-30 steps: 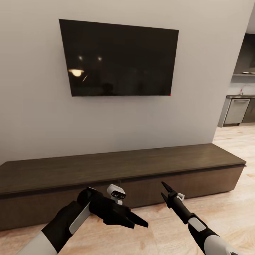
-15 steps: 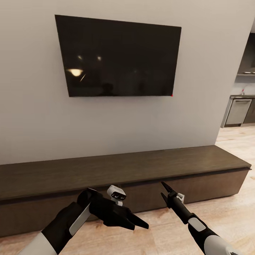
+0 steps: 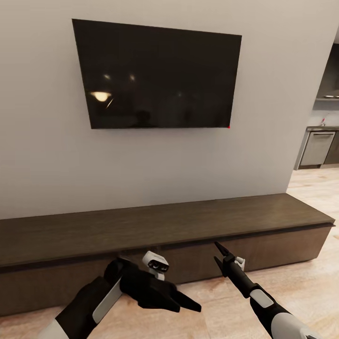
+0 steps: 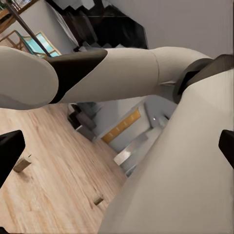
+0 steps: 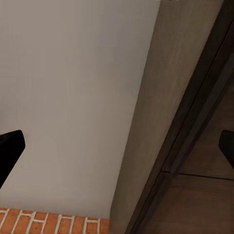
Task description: Place each of the two pumpkins and all three candles from the living room inside a cabinet in the living room (use any cabinet), then make sure every cabinet is closed, and position the cauldron so it is next to a table in the living room.
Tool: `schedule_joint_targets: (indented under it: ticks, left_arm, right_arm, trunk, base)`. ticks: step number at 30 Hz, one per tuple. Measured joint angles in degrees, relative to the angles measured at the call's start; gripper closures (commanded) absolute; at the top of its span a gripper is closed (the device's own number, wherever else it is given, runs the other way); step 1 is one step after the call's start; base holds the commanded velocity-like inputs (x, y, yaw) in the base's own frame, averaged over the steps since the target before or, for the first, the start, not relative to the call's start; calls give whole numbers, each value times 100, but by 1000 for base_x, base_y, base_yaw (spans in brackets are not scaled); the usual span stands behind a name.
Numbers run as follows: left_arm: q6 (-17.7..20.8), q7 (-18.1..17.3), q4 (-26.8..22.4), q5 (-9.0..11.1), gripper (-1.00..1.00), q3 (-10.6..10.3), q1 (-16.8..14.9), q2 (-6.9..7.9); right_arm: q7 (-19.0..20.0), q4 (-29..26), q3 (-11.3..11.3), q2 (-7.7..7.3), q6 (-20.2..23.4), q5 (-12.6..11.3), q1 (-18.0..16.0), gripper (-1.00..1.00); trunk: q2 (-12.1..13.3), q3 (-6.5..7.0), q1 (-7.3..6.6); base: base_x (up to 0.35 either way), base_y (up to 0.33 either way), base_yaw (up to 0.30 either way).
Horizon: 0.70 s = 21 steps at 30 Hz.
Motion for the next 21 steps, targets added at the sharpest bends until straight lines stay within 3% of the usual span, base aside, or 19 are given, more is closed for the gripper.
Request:
schedule_joint_targets:
  ticks: [4, 7, 10, 11, 13, 15, 21]
  left_arm:
    - [0, 71, -11, 80, -100, 15, 105, -203]
    - [0, 1027, -196, 352, -100, 58, 293, -403]
    - [17, 2011, -570, 901, -100, 54, 476, -494]
    - [21, 2196, -634, 1007, -100, 45, 499, -502]
    - [41, 2914, -847, 1434, -100, -16, 557, -519]
    - [49, 3178, -900, 1651, -100, -60, 571, -518]
    - [38, 3341, -906, 2026, -100, -64, 596, -463]
  right_arm:
    - [-86, 5, 12, -1, -115, -1, 0, -100]
    - [-181, 6, 17, 0, -154, 6, 0, -100]
    - [-202, 6, 18, 0, -165, 7, 0, -100]
    - [-203, 6, 18, 0, -166, 7, 0, -100]
    - [-207, 6, 18, 0, -168, 8, 0, -100]
    - [-208, 6, 18, 0, -168, 8, 0, -100]
    - [-209, 5, 23, 0, -172, 6, 0, -100]
  trunk:
    - [0, 0, 0]
    - [0, 0, 0]
    - [0, 0, 0]
    - [0, 0, 0]
    - [0, 0, 0]
    - [0, 0, 0]
    - [0, 0, 0]
  base:
    - [0, 0, 0]
    - [0, 0, 0]
    - [0, 0, 0]
    - [0, 0, 0]
    - [0, 0, 0]
    - [0, 0, 0]
    - [0, 0, 0]
